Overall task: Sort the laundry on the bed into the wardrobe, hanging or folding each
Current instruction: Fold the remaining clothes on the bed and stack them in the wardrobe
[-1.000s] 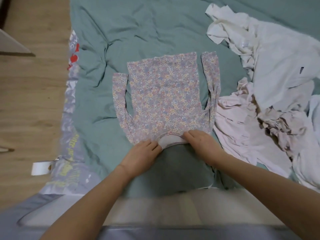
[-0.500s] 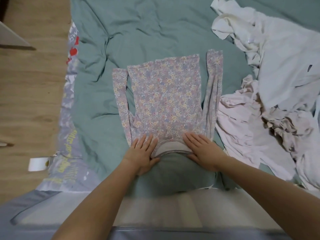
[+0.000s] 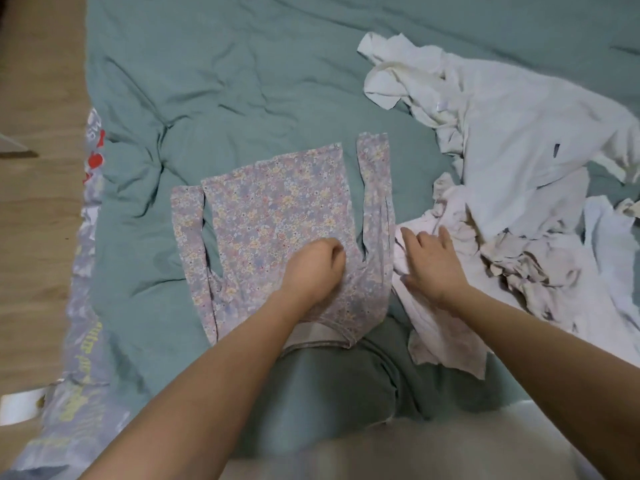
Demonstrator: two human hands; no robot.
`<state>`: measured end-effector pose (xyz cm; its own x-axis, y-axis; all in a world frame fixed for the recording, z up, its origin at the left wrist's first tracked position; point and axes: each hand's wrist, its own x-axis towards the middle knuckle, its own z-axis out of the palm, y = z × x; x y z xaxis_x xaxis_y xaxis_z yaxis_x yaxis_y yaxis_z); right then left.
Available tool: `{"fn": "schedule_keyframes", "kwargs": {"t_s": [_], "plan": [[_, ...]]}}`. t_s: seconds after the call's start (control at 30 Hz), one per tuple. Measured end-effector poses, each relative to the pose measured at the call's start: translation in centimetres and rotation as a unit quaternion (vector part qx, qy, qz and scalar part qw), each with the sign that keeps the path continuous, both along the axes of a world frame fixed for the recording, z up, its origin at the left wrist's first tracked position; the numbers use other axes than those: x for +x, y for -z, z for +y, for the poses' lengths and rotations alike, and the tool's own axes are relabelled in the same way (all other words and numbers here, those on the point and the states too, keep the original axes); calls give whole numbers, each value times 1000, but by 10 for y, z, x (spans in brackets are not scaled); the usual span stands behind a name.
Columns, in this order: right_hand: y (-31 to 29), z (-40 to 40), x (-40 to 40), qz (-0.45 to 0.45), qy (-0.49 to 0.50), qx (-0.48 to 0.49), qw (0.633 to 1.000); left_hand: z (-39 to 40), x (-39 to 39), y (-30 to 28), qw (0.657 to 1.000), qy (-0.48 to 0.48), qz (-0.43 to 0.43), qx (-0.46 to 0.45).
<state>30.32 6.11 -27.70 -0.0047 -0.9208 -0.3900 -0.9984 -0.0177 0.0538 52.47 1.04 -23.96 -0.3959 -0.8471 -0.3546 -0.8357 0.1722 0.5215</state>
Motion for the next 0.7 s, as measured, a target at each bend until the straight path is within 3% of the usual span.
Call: {"fn": "schedule_keyframes", "kwargs": {"t_s": [0.23, 0.4, 0.5, 0.6, 0.7], "plan": [[-20, -13, -47, 45, -187, 4, 981, -5, -54, 5, 995, -79, 51, 20], [-24, -12, -65, 113, -104, 152, 976, -15, -65, 5, 994, -98, 51, 25], [-37, -47, -53, 45, -92, 235, 967, -26, -65, 4, 991, -116, 62, 20], [-51, -100, -38, -135, 33, 111, 984, -41, -64, 1, 987, -144, 76, 11], [-37, -148, -24, -246, 146, -85, 954, -52, -63, -6, 980, -173, 97, 16]]}}
